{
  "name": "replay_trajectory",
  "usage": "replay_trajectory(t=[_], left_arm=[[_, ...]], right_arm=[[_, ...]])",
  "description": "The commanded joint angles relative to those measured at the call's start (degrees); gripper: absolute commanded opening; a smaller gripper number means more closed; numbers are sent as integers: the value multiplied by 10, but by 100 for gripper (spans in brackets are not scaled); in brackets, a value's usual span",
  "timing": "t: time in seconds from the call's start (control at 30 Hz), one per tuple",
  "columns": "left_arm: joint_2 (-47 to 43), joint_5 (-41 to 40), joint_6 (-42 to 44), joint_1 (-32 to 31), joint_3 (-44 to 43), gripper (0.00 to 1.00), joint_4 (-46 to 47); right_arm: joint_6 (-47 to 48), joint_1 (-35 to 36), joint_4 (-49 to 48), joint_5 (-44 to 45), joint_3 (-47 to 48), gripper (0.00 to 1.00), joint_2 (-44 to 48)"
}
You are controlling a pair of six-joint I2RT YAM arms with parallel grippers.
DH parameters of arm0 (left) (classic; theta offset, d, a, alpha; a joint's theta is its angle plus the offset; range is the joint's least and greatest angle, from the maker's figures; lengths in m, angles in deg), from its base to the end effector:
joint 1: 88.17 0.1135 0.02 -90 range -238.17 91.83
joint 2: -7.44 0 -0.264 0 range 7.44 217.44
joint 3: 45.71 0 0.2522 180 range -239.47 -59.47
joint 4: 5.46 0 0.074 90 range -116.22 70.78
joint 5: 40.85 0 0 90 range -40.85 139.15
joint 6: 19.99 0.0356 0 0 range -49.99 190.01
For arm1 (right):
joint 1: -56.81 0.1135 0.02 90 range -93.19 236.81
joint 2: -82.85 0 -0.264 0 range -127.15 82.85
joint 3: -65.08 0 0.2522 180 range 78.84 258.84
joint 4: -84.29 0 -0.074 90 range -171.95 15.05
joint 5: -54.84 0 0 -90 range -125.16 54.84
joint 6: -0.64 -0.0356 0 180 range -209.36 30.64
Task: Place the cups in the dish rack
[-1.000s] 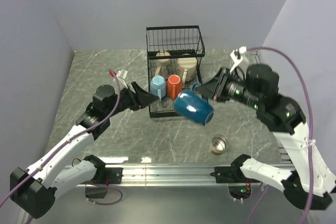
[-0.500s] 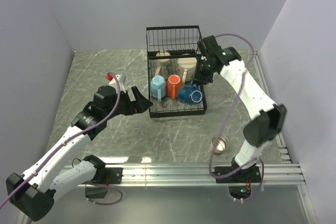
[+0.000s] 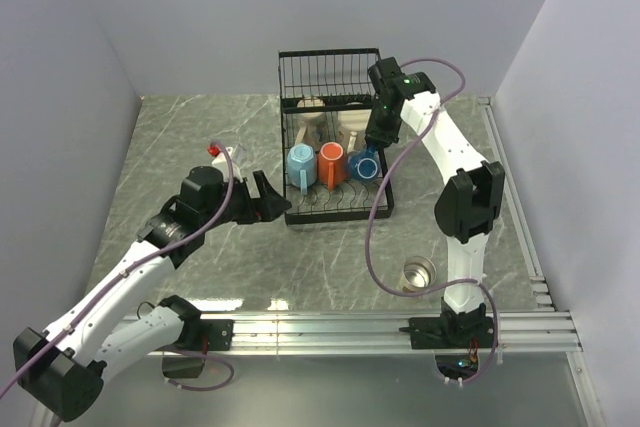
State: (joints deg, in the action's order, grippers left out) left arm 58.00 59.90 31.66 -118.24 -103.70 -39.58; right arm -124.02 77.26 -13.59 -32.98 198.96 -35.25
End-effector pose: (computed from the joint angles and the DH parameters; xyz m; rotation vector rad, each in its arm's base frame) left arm 0.1695 -0.1058 0.3011 -0.0309 2.1601 -0.9154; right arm 0.4043 0.1493 0.3146 0.3510 2.7273 0.2201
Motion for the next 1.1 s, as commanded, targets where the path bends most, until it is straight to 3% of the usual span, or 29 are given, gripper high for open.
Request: replay_trajectory(t=[0.0,0.23,0.4,0.63,1.07], left_arm=[[7,30,7,3,9,95,44],[28,62,6,5,20,95,68],[42,74,13,5,16,94,71],[64,97,6,7,34,93,104],[68,104,-3,7,41,93,106]], right_arm=[[-16,-6,9,-21,-41,0,6],[-21,-6,33,-19,-43,0,-33],[-36,-19,-40,-15,-163,0,84],[-30,-23,-33,-47,-198,0,85],[-46,-27,-39,-67,-137,0,-21]])
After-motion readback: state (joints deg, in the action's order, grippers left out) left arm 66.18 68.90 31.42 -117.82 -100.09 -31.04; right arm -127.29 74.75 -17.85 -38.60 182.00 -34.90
